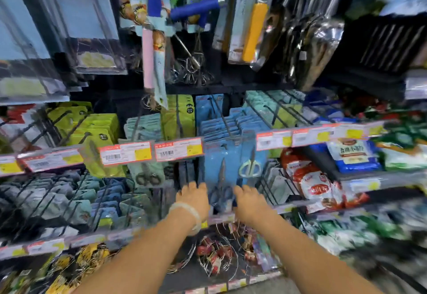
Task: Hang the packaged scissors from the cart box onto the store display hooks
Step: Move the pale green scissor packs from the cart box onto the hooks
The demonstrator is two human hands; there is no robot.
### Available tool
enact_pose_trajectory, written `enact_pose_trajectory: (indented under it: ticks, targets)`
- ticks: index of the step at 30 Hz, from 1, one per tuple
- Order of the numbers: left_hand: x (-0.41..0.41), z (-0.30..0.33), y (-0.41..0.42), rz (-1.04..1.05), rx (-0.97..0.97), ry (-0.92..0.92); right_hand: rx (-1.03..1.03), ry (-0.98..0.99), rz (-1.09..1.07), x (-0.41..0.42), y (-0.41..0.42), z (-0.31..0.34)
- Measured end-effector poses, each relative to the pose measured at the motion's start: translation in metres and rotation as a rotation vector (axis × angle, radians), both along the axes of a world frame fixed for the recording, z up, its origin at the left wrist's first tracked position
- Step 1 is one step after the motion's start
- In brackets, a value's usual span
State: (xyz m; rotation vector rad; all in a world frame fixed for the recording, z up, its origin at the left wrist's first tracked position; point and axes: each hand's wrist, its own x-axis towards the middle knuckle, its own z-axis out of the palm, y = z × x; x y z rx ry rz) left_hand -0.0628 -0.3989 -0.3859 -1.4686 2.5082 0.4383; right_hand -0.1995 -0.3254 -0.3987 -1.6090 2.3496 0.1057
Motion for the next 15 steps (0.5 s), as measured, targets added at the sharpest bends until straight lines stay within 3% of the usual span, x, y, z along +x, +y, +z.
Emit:
enact_pose_trajectory:
  ticks: [11,15]
  targets:
    - [-0.235,0.032,0.144,-0.549,-0.105,-0.036,-0.096,0.066,-0.374,-0.190,0.175,0.021]
    - [-0.308,0.029,0.209,-0.751,-0.133,-0.015,-0.030,0.060,-0.576,-0.246,0.264,0.023]
